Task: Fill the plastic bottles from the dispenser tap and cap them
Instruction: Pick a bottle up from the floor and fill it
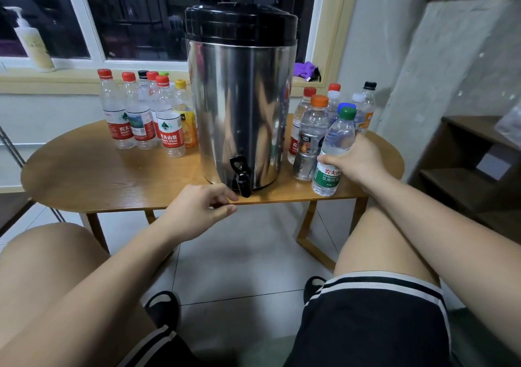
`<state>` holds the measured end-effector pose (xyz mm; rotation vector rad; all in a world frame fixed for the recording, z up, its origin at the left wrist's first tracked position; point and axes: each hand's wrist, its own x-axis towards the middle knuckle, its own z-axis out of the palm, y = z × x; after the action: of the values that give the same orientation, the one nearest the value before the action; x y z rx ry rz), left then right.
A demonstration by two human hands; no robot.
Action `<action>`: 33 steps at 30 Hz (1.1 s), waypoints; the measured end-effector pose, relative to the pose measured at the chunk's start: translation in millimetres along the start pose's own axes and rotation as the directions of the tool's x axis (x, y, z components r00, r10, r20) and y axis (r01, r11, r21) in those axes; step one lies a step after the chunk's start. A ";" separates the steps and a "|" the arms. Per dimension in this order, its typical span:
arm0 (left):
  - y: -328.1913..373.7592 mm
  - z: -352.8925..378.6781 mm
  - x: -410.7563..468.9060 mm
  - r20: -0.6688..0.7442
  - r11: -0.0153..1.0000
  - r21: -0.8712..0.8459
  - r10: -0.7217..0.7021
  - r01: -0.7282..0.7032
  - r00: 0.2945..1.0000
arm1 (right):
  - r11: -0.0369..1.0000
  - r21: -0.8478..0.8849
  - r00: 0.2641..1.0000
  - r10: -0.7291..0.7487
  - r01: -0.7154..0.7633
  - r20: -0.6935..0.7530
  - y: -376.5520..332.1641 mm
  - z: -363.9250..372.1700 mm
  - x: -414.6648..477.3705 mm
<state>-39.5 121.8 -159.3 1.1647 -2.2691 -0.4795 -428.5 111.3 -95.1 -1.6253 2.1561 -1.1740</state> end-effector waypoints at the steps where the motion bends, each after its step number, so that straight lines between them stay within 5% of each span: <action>1: -0.2 0.1 -0.2 -0.007 1.000 -0.002 0.002 -0.002 1.000 | 1.000 -0.027 1.000 -0.007 0.006 -0.028 1.1 1.8 1.1; 5: -1.8 1.1 -1.3 -0.008 1.000 0.003 0.003 -0.003 1.000 | 0.988 -0.155 0.999 0.002 -0.009 -0.041 10.0 14.2 -3.6; 8: -2.9 2.1 -1.5 0.000 1.000 0.002 -0.008 0.008 1.000 | 0.988 -0.120 0.995 0.098 -0.093 0.036 25.0 21.4 -6.5; 18: -4.0 5.7 3.1 0.015 1.000 0.003 -0.014 0.014 1.000 | 0.997 -0.001 0.982 0.079 -0.080 0.172 33.9 34.4 23.7; 29: -9.3 4.7 5.6 0.016 1.000 0.016 -0.026 0.026 1.000 | 0.997 -0.034 0.990 0.066 -0.062 0.122 34.1 38.5 28.7; 33: -10.9 -0.1 6.5 0.019 0.999 0.024 -0.043 0.042 0.999 | 0.999 -0.032 0.999 0.028 -0.029 -0.032 18.5 33.2 5.4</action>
<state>-35.8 110.3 -163.0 1.2272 -2.2762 -0.4841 -424.7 92.5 -128.4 -1.5936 2.2216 -1.1701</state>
